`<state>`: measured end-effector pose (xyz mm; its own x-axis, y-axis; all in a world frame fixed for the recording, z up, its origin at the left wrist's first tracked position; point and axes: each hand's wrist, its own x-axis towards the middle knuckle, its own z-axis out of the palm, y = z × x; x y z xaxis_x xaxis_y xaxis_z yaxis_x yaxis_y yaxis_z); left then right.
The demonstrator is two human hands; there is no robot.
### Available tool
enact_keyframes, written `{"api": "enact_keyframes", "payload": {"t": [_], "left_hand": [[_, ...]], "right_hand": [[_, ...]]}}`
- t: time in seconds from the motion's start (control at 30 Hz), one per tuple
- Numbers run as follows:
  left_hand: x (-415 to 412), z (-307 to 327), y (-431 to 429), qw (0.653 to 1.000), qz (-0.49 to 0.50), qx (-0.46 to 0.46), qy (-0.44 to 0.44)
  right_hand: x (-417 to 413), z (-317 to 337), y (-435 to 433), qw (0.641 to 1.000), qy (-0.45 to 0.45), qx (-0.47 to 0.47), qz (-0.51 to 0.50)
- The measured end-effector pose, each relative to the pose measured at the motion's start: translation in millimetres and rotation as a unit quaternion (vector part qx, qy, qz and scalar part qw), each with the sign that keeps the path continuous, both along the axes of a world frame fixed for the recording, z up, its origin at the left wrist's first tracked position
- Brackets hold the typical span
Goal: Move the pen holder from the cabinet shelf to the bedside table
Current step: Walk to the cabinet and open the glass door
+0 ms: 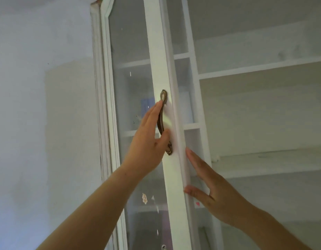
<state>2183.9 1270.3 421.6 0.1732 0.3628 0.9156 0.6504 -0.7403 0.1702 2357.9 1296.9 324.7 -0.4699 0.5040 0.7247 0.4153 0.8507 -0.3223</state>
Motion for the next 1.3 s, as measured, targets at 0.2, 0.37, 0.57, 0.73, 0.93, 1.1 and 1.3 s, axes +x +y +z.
{"api": "enact_keyframes", "payload": {"t": [0.2, 0.37, 0.57, 0.73, 0.93, 1.1, 1.3], "left_hand": [[-35.7, -2.7, -27.4, 0.997, -0.078, -0.013, -0.023], [-61.1, -4.2, -43.7, 0.993, -0.107, -0.022, -0.039], [-69.9, -6.1, -54.7, 0.990, -0.121, -0.021, -0.069], [-77.8, -4.4, -52.9, 0.991, -0.112, -0.046, -0.060], [-106.1, -5.8, -64.5, 0.990, -0.125, -0.031, -0.049], [-145.8, -4.8, -81.5, 0.985, -0.160, -0.037, -0.044], [-187.1, -3.8, -91.6, 0.969, -0.222, -0.067, -0.086]], "right_hand": [[-37.8, -6.3, -40.5, 0.999, 0.032, 0.003, -0.018], [-60.8, 0.0, -61.8, 1.000, 0.018, -0.007, 0.010], [-75.0, 1.9, -69.8, 1.000, 0.006, 0.002, 0.020], [-80.7, 0.5, -76.6, 1.000, 0.003, 0.002, -0.019], [-108.0, 0.5, -97.1, 0.999, 0.007, 0.008, -0.046], [-147.5, -2.4, -115.3, 0.998, 0.021, 0.007, -0.054], [-193.6, -2.9, -136.6, 0.995, 0.015, 0.001, -0.093]]}}
